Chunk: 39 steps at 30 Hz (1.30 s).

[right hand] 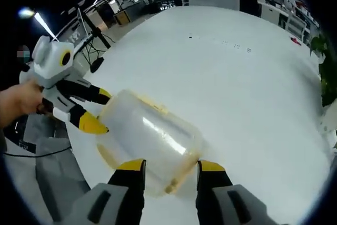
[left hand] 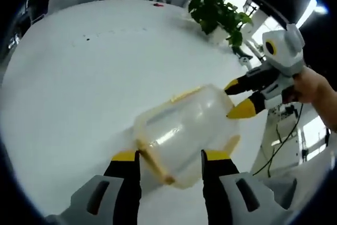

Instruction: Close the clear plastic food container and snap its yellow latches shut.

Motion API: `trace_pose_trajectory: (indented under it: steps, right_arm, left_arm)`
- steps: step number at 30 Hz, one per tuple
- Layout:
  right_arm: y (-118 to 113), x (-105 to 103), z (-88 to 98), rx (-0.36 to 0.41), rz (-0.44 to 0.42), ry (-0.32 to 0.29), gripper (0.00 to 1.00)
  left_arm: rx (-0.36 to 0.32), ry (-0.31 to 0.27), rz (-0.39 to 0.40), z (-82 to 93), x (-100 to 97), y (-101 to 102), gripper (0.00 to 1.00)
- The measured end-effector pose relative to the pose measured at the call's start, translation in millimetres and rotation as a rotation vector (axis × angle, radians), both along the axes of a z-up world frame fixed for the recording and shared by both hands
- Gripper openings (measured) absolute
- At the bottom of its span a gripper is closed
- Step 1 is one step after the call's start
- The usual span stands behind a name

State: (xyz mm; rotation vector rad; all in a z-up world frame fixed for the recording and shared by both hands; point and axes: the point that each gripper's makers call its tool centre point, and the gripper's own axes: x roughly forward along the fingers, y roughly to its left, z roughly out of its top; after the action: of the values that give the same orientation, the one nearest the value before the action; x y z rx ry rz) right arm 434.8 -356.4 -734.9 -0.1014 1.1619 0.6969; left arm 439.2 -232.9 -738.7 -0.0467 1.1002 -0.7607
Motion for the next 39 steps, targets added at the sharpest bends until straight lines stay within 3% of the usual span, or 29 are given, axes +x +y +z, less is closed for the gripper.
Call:
trace_pose_trajectory:
  steps: [5, 11, 12, 13, 17, 18, 19, 21, 33, 36, 39]
  right_arm:
    - [3.5, -2.4, -2.0, -0.013, -0.017, 0.016, 0.38]
    - [5.6, -1.6, -3.2, -0.034, -0.031, 0.032, 0.38]
    - [5.6, -1.1, -4.2, -0.054, -0.016, 0.033, 0.38]
    - [6.7, -2.4, -4.4, -0.058, -0.021, 0.05, 0.39]
    - [5.0, -1.3, -6.8, -0.035, -0.033, 0.075, 0.39]
    - [16.2, -3.6, -6.6, 0.039, -0.053, 0.103, 0.39]
    - [10.7, -2.8, -8.1, 0.028, -0.106, 0.118, 0.39]
    - [9.5, -3.3, -7.2, -0.002, -0.05, 0.092, 0.39]
    - [10.7, -0.3, -5.6, 0.02, -0.074, 0.102, 0.42]
    - [10.5, 0.0, -4.8, 0.011, -0.043, 0.068, 0.44]
    - [9.9, -4.4, -5.7, 0.016, -0.027, 0.073, 0.51]
  left_arm:
    - [-0.019, 0.033, 0.034, -5.6, 0.5, -7.0, 0.48]
    - [-0.007, 0.032, 0.028, -3.8, -2.2, -8.3, 0.45]
    - [0.058, 0.06, 0.032, -9.8, -7.0, 1.5, 0.46]
    - [-0.011, 0.033, 0.04, -8.2, -0.2, -11.2, 0.46]
    - [-0.022, 0.029, 0.035, -7.8, 0.5, -9.6, 0.46]
    - [-0.022, 0.032, 0.036, -8.1, 0.7, -10.9, 0.46]
    - [-0.02, 0.035, 0.042, -8.3, 1.6, -11.0, 0.46]
    - [-0.031, 0.05, 0.052, -8.6, 1.7, -10.9, 0.47]
    - [-0.057, 0.056, 0.042, -7.2, 0.8, -10.1, 0.5]
    - [-0.053, -0.004, -0.017, -6.5, 3.3, -8.5, 0.54]
    - [0.001, -0.025, -0.054, -9.7, 1.4, -2.7, 0.68]
